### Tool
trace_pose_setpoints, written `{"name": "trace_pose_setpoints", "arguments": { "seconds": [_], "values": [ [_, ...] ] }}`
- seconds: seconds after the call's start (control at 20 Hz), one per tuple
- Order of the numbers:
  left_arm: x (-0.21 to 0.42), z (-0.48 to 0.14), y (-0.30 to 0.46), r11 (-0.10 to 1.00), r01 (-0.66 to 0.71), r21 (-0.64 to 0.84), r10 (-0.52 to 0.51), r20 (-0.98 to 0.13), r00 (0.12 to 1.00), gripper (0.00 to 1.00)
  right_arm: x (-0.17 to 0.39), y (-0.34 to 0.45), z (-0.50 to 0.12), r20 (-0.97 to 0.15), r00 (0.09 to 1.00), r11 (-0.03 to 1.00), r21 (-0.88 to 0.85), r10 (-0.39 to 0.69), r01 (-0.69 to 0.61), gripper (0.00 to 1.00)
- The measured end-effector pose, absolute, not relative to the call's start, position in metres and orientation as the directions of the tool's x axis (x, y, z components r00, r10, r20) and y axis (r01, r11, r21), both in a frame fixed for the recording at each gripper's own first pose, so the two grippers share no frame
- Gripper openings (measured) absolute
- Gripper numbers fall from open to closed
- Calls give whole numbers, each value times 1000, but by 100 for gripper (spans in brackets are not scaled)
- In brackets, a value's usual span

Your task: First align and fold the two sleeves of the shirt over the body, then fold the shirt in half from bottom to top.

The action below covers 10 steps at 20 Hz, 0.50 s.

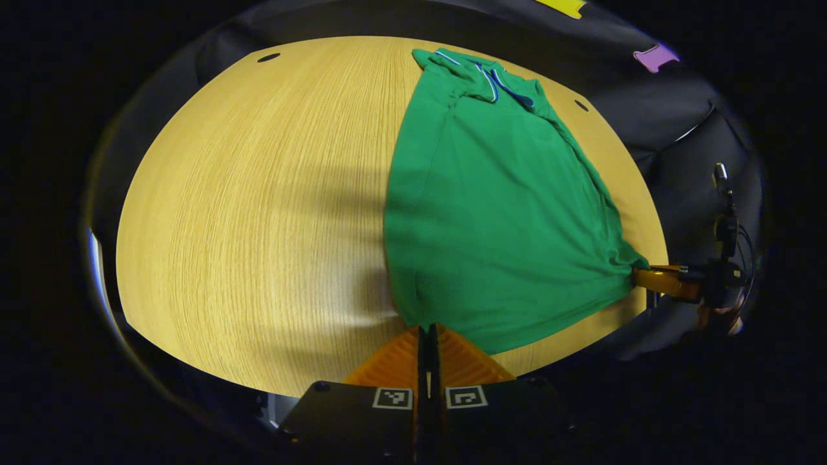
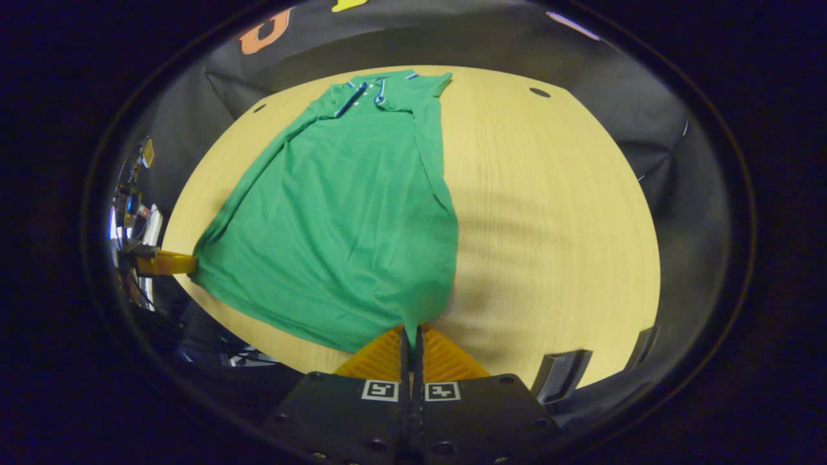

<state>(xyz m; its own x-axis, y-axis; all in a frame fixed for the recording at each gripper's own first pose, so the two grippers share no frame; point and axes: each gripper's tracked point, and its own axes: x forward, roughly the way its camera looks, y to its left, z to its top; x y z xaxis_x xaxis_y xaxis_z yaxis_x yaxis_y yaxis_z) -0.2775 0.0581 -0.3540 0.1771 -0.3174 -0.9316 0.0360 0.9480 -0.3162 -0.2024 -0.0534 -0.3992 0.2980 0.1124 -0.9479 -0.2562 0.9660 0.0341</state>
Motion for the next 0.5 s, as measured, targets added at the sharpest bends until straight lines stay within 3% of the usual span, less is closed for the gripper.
{"name": "trace_pose_setpoints", "arguments": {
  "seconds": [0.5],
  "values": [
    [-217, -295, 44, 924, 102, -369, -382, -875, 297, 6, -144, -56, -339, -898, 409, 974, 75, 159, -213, 0]
  ]
}}
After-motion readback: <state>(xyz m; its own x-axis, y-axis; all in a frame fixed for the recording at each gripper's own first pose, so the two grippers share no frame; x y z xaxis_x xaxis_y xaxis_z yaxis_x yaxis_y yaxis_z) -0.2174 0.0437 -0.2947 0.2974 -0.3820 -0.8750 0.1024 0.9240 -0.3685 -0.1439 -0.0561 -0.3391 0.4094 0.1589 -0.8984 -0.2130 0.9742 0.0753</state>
